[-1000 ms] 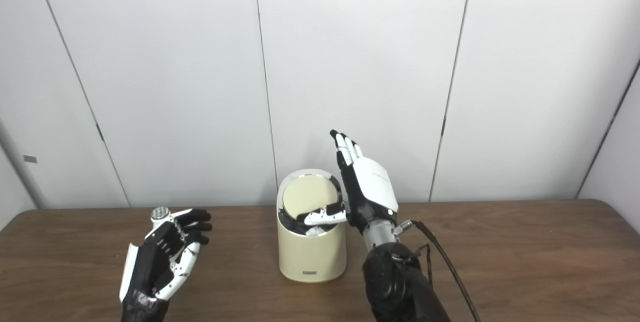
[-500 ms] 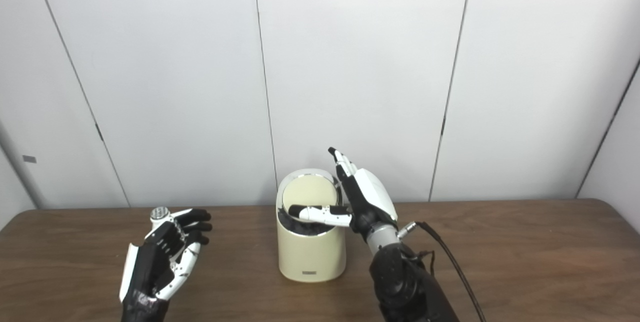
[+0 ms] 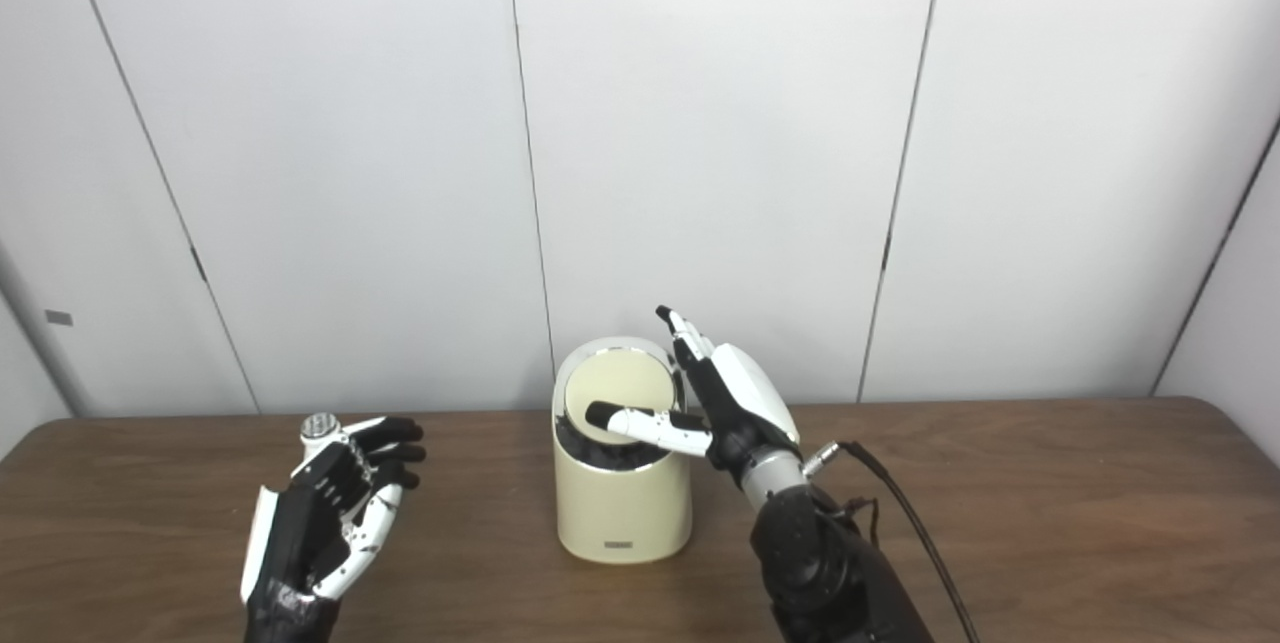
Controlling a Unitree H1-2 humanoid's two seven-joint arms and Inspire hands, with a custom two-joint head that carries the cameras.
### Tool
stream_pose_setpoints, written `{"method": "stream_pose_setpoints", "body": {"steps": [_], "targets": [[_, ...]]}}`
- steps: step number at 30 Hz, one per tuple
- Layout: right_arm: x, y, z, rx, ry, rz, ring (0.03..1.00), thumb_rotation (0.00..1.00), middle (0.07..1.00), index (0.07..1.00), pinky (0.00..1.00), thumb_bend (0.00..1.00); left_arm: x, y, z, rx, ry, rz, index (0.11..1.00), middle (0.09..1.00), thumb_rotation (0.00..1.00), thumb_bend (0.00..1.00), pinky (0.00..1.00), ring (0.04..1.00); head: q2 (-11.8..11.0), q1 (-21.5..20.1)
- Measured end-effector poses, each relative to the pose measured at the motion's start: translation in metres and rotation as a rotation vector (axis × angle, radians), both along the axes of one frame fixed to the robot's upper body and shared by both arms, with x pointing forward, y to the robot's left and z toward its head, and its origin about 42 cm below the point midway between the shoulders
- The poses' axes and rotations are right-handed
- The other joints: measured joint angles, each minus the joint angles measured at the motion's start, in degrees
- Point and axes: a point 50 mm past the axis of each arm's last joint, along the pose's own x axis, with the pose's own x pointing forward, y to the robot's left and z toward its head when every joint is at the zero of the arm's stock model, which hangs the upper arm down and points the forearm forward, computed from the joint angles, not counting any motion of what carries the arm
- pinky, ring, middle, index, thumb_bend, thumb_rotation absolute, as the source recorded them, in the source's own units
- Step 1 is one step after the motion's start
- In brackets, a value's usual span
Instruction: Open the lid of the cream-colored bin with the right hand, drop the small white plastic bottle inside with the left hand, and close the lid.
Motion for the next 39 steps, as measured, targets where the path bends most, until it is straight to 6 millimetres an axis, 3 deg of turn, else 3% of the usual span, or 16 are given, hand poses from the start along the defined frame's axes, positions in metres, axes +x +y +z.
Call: {"method": "stream_pose_setpoints", "body": {"steps": [7,9,23,25,32,39], "targets": [[0.001,-0.002,0.0,-0.01,-0.02,-0.057,1.0,0.68,1.0,1.0,0.96,0.89,0.0,0.0,0.0,-0.008,0.0,-0.002,0.674,0.692,0.26,0.24,0.55,0.651,0.1,0.0],[0.002,-0.002,-0.001,-0.021,-0.027,-0.076,1.0,0.66,1.0,1.0,0.99,0.87,0.0,-0.001,0.0,-0.008,0.0,-0.001,0.674,0.692,0.26,0.24,0.55,0.652,0.0,0.0],[0.012,0.004,0.0,-0.022,-0.016,-0.11,1.0,0.6,1.0,1.0,0.98,0.84,0.0,-0.002,0.0,-0.007,0.0,-0.001,0.673,0.691,0.25,0.24,0.55,0.65,0.3,0.3],[0.012,0.006,0.001,-0.018,-0.017,-0.114,1.0,0.56,1.0,1.0,0.97,0.84,0.0,-0.002,0.0,-0.008,0.0,-0.001,0.673,0.692,0.25,0.24,0.55,0.65,0.2,0.3],[0.012,0.007,0.004,-0.001,-0.037,-0.126,1.0,0.27,1.0,1.0,0.97,0.83,0.0,-0.002,0.0,-0.009,0.0,-0.001,0.672,0.69,0.26,0.24,0.56,0.65,0.4,0.1],[0.01,0.012,0.014,0.025,-0.09,-0.104,1.0,0.1,1.0,1.0,0.95,0.89,0.0,-0.001,0.0,-0.009,0.0,-0.001,0.673,0.691,0.26,0.24,0.55,0.649,0.5,0.1]]}}
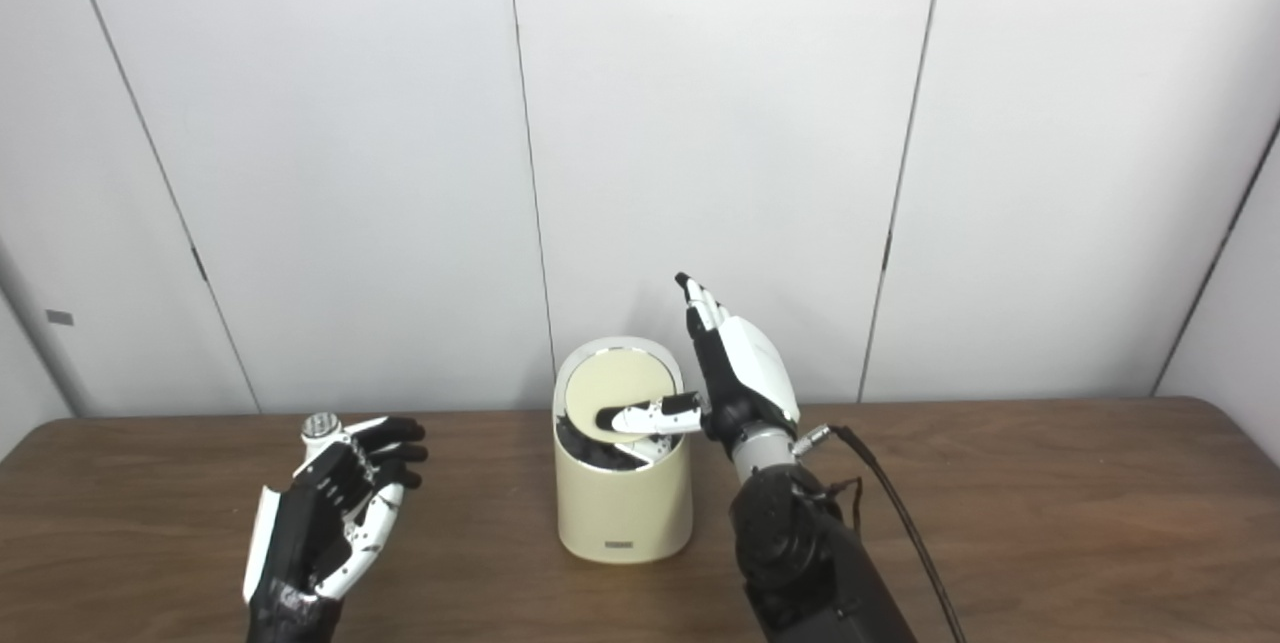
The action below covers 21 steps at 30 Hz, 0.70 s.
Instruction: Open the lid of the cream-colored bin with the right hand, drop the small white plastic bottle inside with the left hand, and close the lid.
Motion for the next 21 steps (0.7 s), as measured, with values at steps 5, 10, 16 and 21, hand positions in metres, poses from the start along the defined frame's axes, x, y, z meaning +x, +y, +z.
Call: {"method": "stream_pose_setpoints", "body": {"steps": [5,10,16,21], "targets": [[-0.001,0.001,0.001,0.001,-0.007,0.006,1.0,0.06,1.0,1.0,0.94,0.91,0.0,0.0,0.0,-0.001,0.0,0.0,0.671,0.688,0.24,0.24,0.55,0.646,0.1,0.0],[-0.001,0.001,0.001,-0.003,-0.01,0.006,1.0,0.09,1.0,1.0,0.93,0.88,0.0,0.0,0.0,-0.002,0.0,0.0,0.669,0.685,0.25,0.25,0.55,0.643,0.1,-0.1],[-0.001,-0.004,-0.003,0.002,0.006,-0.002,1.0,0.61,1.0,1.0,0.97,0.83,0.0,0.0,0.0,0.0,0.0,0.001,0.674,0.689,0.26,0.25,0.55,0.645,0.1,-0.1],[-0.002,-0.013,-0.015,0.065,0.079,0.024,1.0,0.8,1.0,1.0,0.95,0.76,0.0,0.001,0.0,0.001,0.0,0.001,0.672,0.687,0.26,0.25,0.55,0.644,0.1,-0.2]]}}
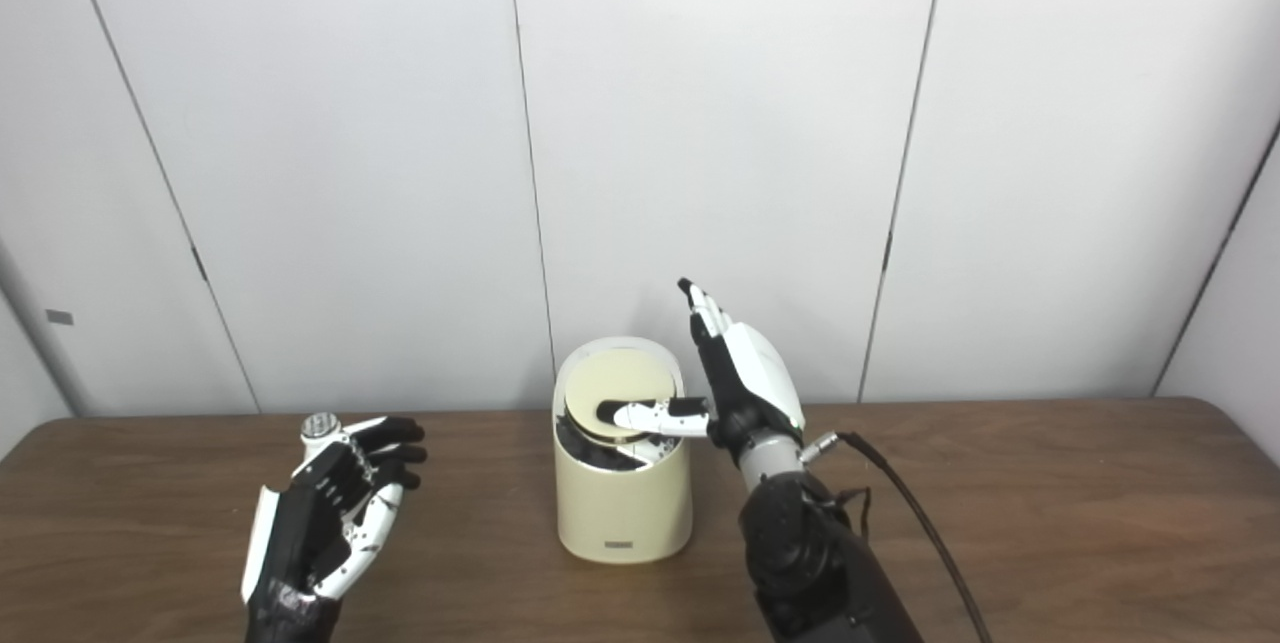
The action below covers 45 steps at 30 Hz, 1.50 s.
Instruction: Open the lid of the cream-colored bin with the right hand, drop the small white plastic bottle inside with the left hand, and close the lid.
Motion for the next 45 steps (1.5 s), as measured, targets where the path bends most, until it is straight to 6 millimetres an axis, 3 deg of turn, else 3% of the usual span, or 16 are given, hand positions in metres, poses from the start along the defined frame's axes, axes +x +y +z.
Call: {"method": "stream_pose_setpoints", "body": {"steps": [10,15,20,28,31,33,36,38,40,42,43,45], "targets": [[-0.006,-0.003,-0.004,0.099,0.042,0.035,1.0,0.8,1.0,1.0,0.9,0.99,0.0,0.0,0.0,0.0,0.0,0.001,0.669,0.684,0.27,0.25,0.55,0.643,0.4,0.2],[-0.012,-0.008,-0.011,0.112,0.04,0.036,0.994,0.84,1.0,1.0,0.9,1.0,0.0,0.0,0.0,0.002,0.0,0.001,0.672,0.688,0.26,0.24,0.55,0.646,0.1,0.2],[-0.023,-0.016,-0.012,0.158,-0.017,0.054,0.968,0.81,1.0,1.0,0.87,1.0,0.0,0.0,0.0,0.001,0.0,0.0,0.673,0.691,0.26,0.24,0.56,0.649,-0.1,0.1],[-0.046,-0.043,-0.017,0.295,-0.174,0.104,0.992,0.68,1.0,1.0,0.93,1.0,0.0,0.0,0.0,0.003,0.0,0.0,0.674,0.691,0.26,0.24,0.55,0.649,-0.4,0.1],[-0.059,-0.057,-0.027,0.331,-0.207,0.096,0.958,0.61,0.965,0.963,0.89,0.92,0.0,0.002,0.0,0.007,0.001,0.003,0.675,0.692,0.28,0.25,0.55,0.65,-0.4,0.1],[-0.068,-0.066,-0.034,0.323,-0.219,0.061,0.85,0.39,0.864,0.848,0.75,0.71,0.001,0.003,0.0,0.01,0.0,0.003,0.677,0.694,0.29,0.25,0.56,0.652,-0.4,-0.3],[-0.086,-0.079,-0.041,0.309,-0.277,-0.018,0.732,0.18,0.768,0.75,0.62,0.51,0.001,0.006,0.0,0.01,0.002,0.004,0.675,0.694,0.28,0.25,0.55,0.653,-0.6,-0.7],[-0.094,-0.089,-0.049,0.296,-0.297,-0.079,0.701,0.14,0.742,0.726,0.59,0.47,0.001,0.007,-0.001,0.008,0.005,0.005,0.674,0.693,0.28,0.25,0.55,0.653,-0.7,-0.7],[-0.101,-0.097,-0.058,0.281,-0.316,-0.12,0.599,0.04,0.664,0.694,0.47,0.41,0.002,0.009,-0.002,0.01,0.011,0.007,0.673,0.693,0.28,0.25,0.55,0.652,-0.9,-1.1],[-0.103,-0.101,-0.066,0.279,-0.347,-0.117,0.494,0.01,0.598,0.664,0.35,0.37,0.002,0.01,-0.003,0.013,0.016,0.008,0.673,0.692,0.28,0.25,0.55,0.652,-1.1,-1.1],[-0.104,-0.103,-0.07,0.28,-0.363,-0.11,0.485,0.0,0.589,0.657,0.34,0.36,0.002,0.01,-0.004,0.014,0.016,0.008,0.673,0.693,0.28,0.25,0.55,0.652,-1.1,-1.1],[-0.106,-0.108,-0.076,0.287,-0.377,-0.098,0.573,0.0,0.636,0.655,0.44,0.34,0.004,0.009,-0.004,0.016,0.017,0.007,0.671,0.691,0.28,0.25,0.55,0.649,-1.1,-0.8]]}}
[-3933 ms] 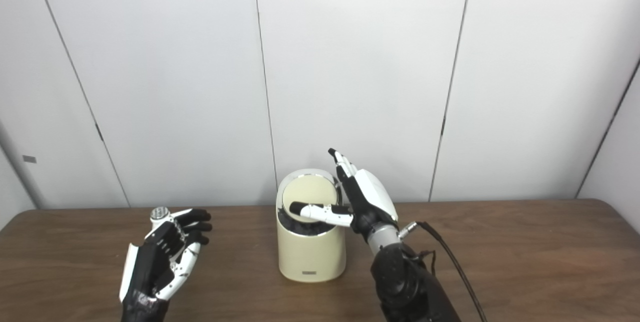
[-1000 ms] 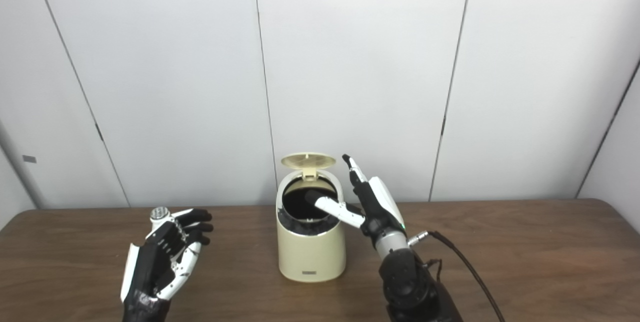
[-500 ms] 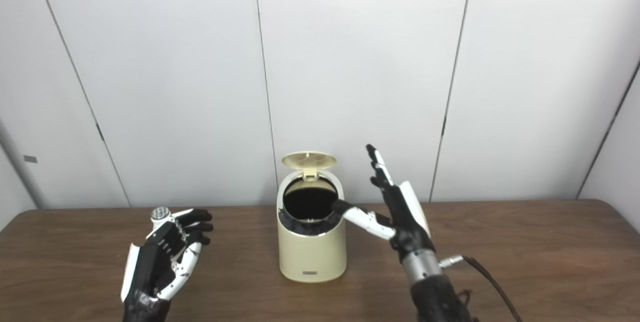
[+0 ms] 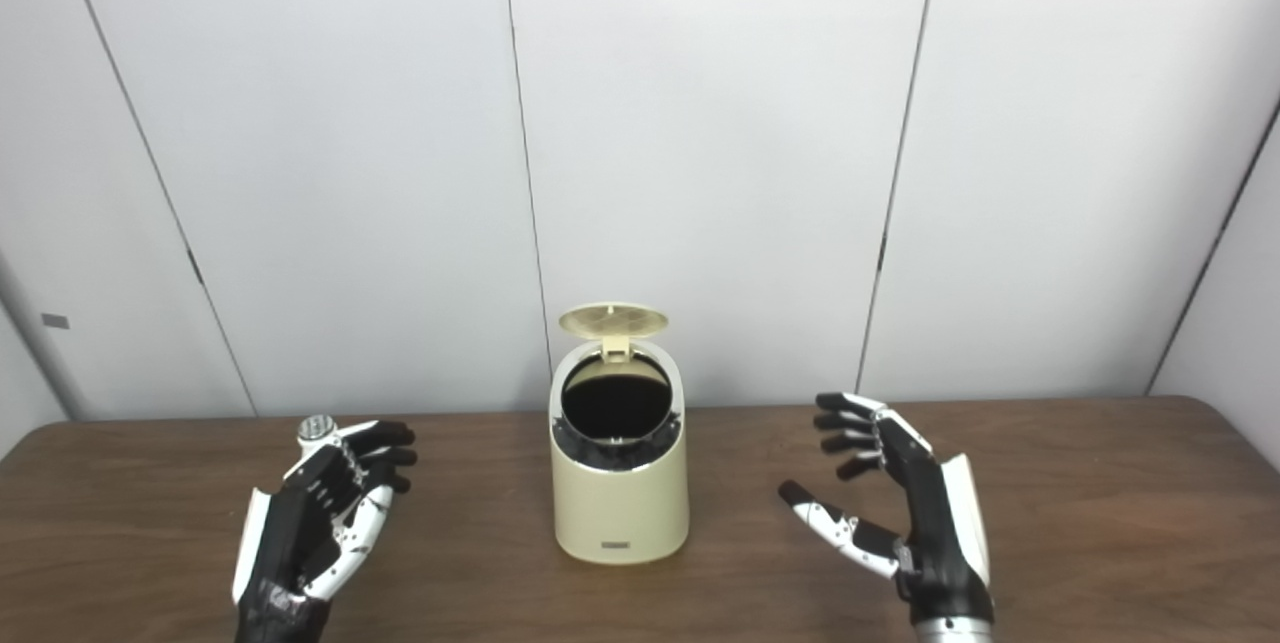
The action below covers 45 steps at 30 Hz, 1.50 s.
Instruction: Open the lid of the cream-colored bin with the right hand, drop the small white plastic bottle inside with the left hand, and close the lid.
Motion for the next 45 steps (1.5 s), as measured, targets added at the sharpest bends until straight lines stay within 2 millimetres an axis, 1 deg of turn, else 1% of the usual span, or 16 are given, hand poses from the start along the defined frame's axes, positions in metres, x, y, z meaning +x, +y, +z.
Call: {"method": "stream_pose_setpoints", "body": {"steps": [2,3,6,9,11,14,17,19,22,24,25,28,32,37,40,45], "targets": [[-0.001,-0.005,-0.004,0.012,-0.012,0.011,0.635,0.02,0.681,0.668,0.51,0.32,0.001,0.0,-0.002,0.003,0.008,0.003,0.671,0.691,0.27,0.25,0.55,0.649,0.0,0.0],[-0.001,-0.008,-0.007,0.021,-0.017,0.015,0.662,0.07,0.701,0.677,0.55,0.31,0.001,0.0,-0.003,0.003,0.01,0.004,0.671,0.691,0.26,0.25,0.55,0.651,-0.1,0.0],[-0.001,-0.013,-0.012,0.04,-0.01,0.011,0.663,0.16,0.703,0.681,0.55,0.3,0.001,0.0,-0.003,0.006,0.009,0.003,0.673,0.689,0.25,0.25,0.55,0.648,0.0,0.6],[-0.002,-0.013,-0.012,0.032,-0.017,0.015,0.654,0.16,0.702,0.684,0.54,0.32,0.001,0.0,-0.002,0.006,0.007,0.002,0.668,0.68,0.27,0.26,0.54,0.639,-0.1,0.7],[-0.002,-0.012,-0.012,0.024,-0.018,0.016,0.651,0.18,0.699,0.68,0.53,0.32,-0.002,-0.002,0.005,0.006,-0.014,0.002,0.667,0.678,0.3,0.27,0.54,0.639,-0.1,0.8],[-0.002,-0.011,-0.012,0.02,-0.017,0.018,0.649,0.16,0.7,0.675,0.53,0.32,-0.009,-0.006,0.031,-0.006,-0.109,-0.003,0.663,0.674,0.42,0.32,0.55,0.646,0.0,1.3],[-0.002,-0.01,-0.011,-0.01,-0.021,0.014,0.63,0.16,0.693,0.675,0.5,0.33,-0.015,-0.008,0.055,-0.041,-0.204,-0.005,0.656,0.665,0.46,0.32,0.55,0.637,0.0,2.2],[-0.002,-0.01,-0.011,-0.037,-0.019,0.008,0.627,0.12,0.689,0.673,0.5,0.33,-0.019,-0.004,0.073,-0.04,-0.267,0.01,0.649,0.661,0.48,0.32,0.54,0.633,-0.2,2.3],[-0.001,-0.013,-0.015,-0.041,-0.005,-0.002,0.627,0.13,0.688,0.674,0.5,0.33,-0.022,0.01,0.105,-0.014,-0.36,0.042,0.657,0.675,0.44,0.27,0.55,0.644,-0.6,2.5],[-0.001,-0.013,-0.017,-0.043,0.001,-0.003,0.614,0.11,0.68,0.676,0.48,0.32,-0.02,0.025,0.125,0.017,-0.406,0.082,0.65,0.66,0.37,0.27,0.54,0.636,-1.0,3.0],[-0.001,-0.013,-0.017,-0.046,0.001,-0.002,0.603,0.09,0.673,0.677,0.47,0.31,-0.018,0.034,0.132,0.035,-0.415,0.115,0.647,0.654,0.35,0.27,0.54,0.632,-1.1,3.2],[-0.002,-0.012,-0.017,-0.051,0.003,0.0,0.599,0.02,0.676,0.673,0.46,0.32,-0.013,0.059,0.145,0.054,-0.42,0.212,0.65,0.652,0.38,0.29,0.53,0.634,-1.2,3.8],[-0.002,-0.013,-0.018,-0.049,0.005,0.0,0.611,0.0,0.682,0.671,0.47,0.32,-0.006,0.082,0.143,0.051,-0.38,0.295,0.638,0.649,0.38,0.32,0.53,0.633,-1.5,5.2],[-0.002,-0.016,-0.018,-0.064,0.01,-0.005,0.613,0.0,0.683,0.667,0.47,0.32,0.008,0.101,0.126,0.02,-0.299,0.357,0.641,0.657,0.39,0.32,0.55,0.647,-1.8,6.7],[-0.002,-0.02,-0.018,-0.087,0.015,-0.01,0.532,0.0,0.666,0.662,0.35,0.32,0.014,0.105,0.115,0.019,-0.279,0.362,0.653,0.663,0.38,0.32,0.56,0.649,-1.8,7.3],[-0.004,-0.024,-0.02,-0.113,0.021,-0.016,0.518,0.0,0.658,0.66,0.34,0.32,0.025,0.114,0.089,0.009,-0.204,0.387,0.655,0.672,0.35,0.3,0.56,0.658,-1.5,8.6]]}}
